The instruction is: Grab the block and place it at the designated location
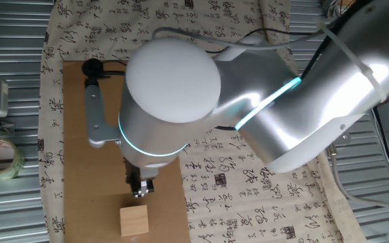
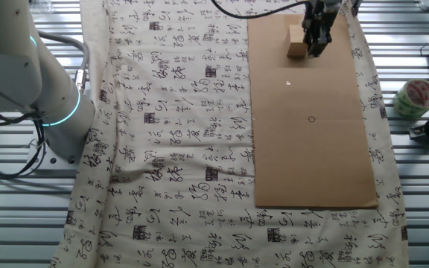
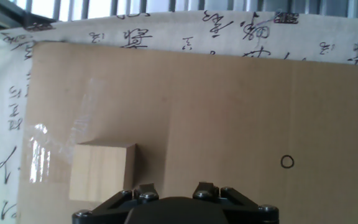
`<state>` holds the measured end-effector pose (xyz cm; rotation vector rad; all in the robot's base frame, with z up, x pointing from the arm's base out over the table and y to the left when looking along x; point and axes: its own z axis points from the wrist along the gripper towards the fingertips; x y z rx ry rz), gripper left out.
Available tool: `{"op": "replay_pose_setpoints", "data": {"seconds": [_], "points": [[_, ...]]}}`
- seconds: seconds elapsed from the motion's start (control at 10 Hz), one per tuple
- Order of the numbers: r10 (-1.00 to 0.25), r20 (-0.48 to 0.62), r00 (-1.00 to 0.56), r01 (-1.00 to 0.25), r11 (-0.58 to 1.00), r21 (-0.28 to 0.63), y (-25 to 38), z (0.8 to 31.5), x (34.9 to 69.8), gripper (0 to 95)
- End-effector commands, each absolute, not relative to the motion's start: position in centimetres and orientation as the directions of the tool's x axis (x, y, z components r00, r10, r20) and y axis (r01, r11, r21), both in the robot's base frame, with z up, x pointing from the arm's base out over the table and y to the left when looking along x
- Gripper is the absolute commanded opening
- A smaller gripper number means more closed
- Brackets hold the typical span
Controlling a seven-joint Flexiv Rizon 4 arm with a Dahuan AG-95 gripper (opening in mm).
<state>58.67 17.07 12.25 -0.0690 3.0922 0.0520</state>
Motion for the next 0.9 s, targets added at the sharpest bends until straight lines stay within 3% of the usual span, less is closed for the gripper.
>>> {"op": "replay_pose_setpoints", "data": {"seconds": [0.1, 0.2, 0.3, 0.5, 0.6, 0.7, 0.8, 0.9], "points": [[-0.028, -0.047, -0.998, -0.029, 0.999, 0.038, 17.8, 12.1, 58.9, 38.0], [-0.010, -0.046, -0.999, -0.012, 0.999, 0.036, 18.4, 12.1, 58.9, 38.0], [-0.003, -0.044, -0.999, -0.004, 0.999, 0.037, 18.8, 12.0, 59.0, 57.0], [0.000, -0.047, -0.999, -0.002, 0.999, 0.049, 19.3, 12.0, 59.0, 57.0], [0.001, -0.047, -0.999, -0.001, 0.999, 0.050, 19.4, 12.0, 59.0, 76.0], [0.003, -0.046, -0.999, 0.001, 0.999, 0.052, 19.7, 11.9, 59.0, 76.0], [0.009, -0.048, -0.999, 0.006, 0.998, 0.055, 20.0, 11.8, 59.0, 95.0], [0.017, -0.053, -0.998, 0.013, 0.998, 0.059, 20.3, 11.8, 59.0, 95.0]]}}
